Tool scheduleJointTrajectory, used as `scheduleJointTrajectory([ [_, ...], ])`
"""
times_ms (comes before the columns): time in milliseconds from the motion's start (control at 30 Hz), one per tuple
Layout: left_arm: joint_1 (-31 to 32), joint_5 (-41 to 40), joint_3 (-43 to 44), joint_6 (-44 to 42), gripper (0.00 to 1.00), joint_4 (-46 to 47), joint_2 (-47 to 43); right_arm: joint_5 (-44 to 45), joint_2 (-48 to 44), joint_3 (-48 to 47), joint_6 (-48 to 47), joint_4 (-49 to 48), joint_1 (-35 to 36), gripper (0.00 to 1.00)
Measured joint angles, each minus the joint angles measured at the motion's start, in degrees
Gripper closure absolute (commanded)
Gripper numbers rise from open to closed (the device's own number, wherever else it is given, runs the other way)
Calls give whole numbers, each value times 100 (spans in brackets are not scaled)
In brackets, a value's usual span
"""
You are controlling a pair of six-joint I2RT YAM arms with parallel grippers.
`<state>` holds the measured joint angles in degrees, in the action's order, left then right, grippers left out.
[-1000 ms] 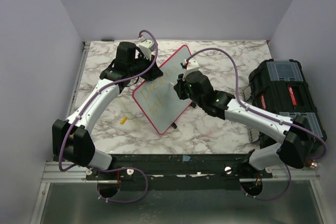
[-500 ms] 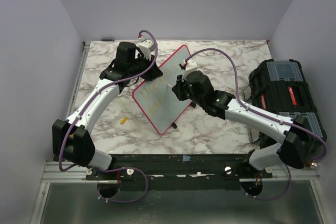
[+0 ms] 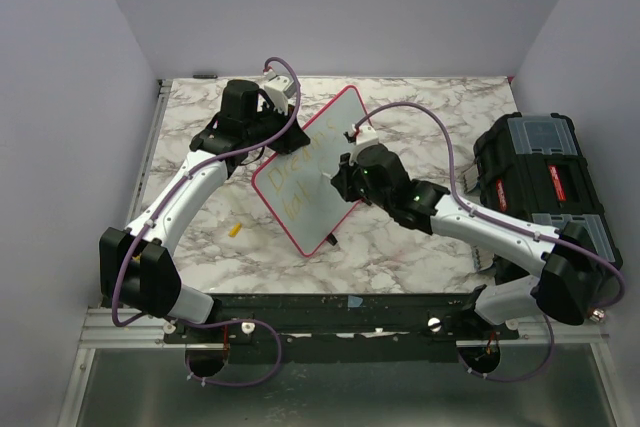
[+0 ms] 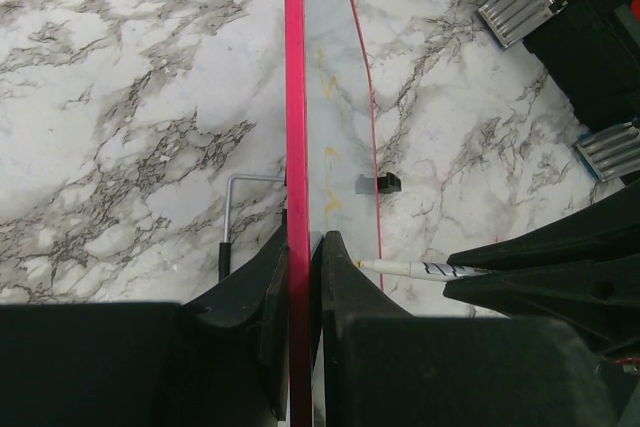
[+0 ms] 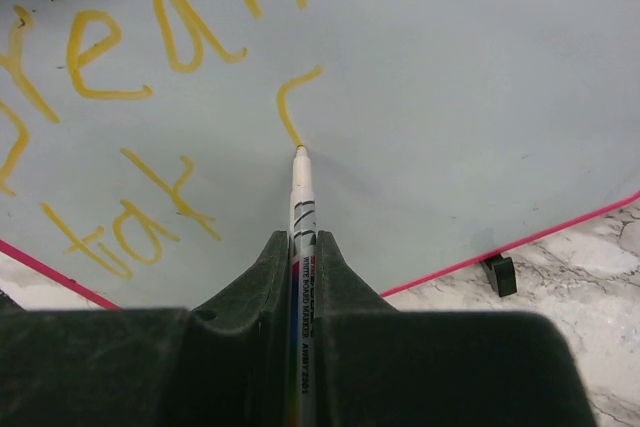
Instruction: Write a sentence on the whiteboard
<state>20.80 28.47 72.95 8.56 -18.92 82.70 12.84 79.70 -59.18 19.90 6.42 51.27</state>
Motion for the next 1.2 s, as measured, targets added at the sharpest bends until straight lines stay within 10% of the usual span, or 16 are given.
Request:
scheduleJointTrajectory([
  [1200,20,7,2,4,100,11,-9,-673,-343,455,168,39,0,99],
])
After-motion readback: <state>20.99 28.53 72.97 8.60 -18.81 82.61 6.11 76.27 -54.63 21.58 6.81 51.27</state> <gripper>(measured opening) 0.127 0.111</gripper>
